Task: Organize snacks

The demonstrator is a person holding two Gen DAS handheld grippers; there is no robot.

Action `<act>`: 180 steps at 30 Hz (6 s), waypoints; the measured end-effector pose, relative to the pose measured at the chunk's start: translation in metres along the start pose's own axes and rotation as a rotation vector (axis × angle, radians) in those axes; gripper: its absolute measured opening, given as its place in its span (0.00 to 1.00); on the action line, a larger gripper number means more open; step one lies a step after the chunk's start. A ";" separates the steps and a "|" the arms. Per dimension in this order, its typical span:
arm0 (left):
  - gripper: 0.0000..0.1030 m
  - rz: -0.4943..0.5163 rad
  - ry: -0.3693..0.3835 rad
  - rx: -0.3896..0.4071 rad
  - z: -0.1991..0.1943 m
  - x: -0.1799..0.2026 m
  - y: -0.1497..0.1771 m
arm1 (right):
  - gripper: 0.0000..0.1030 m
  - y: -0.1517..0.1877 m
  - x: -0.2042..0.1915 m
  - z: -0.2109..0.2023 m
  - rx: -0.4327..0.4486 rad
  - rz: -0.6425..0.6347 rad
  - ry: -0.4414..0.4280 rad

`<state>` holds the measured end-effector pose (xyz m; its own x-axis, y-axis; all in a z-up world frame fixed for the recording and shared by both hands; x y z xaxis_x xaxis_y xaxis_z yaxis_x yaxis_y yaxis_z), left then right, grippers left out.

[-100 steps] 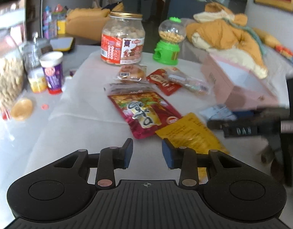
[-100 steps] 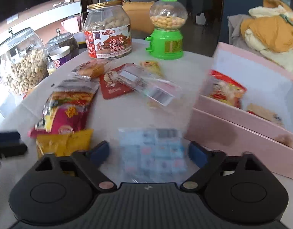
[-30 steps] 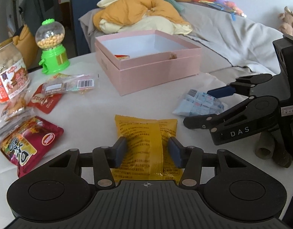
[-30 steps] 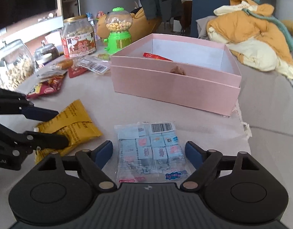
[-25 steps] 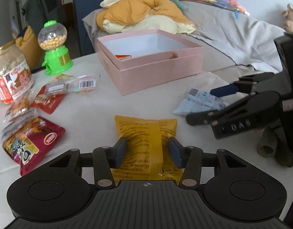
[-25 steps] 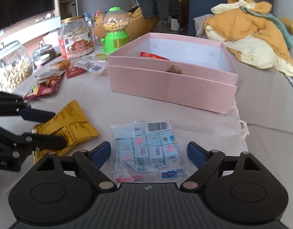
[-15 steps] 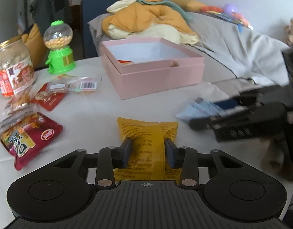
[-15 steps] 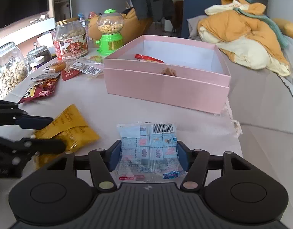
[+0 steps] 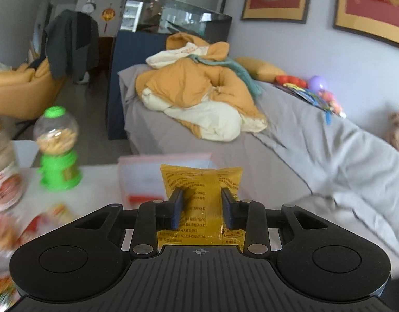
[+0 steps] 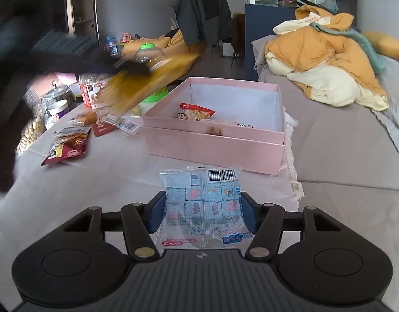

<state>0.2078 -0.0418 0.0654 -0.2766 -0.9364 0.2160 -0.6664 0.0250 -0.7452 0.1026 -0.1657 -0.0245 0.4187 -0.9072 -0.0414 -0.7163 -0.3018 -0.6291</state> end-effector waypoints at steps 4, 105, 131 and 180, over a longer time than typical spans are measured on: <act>0.34 -0.175 -0.015 -0.073 0.070 -0.021 -0.023 | 0.58 -0.001 -0.001 0.008 -0.015 -0.007 0.004; 0.33 -0.106 -0.200 -0.251 -0.043 -0.158 0.157 | 0.67 -0.026 -0.134 0.071 -0.169 -0.329 -0.286; 0.33 -0.151 -0.097 -0.257 -0.047 -0.108 0.175 | 0.48 -0.005 -0.052 0.057 -0.175 -0.083 -0.116; 0.32 -0.006 -0.137 -0.046 -0.060 -0.024 0.117 | 0.38 0.013 -0.011 0.011 -0.010 0.028 -0.093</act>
<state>0.0955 0.0044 0.0109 -0.1772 -0.9756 0.1300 -0.6995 0.0320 -0.7139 0.0952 -0.1566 -0.0406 0.4477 -0.8845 -0.1309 -0.7337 -0.2798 -0.6192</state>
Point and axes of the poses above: each gripper's, at about its wrist camera, not at the fingertips, and z roughly the way its jaws point, x to its right, y to its underside, the point moved 10 cm from there along z, roughly the way its jaws point, and after that the axes turned 13 degrees about -x, right-handed, at the moved point
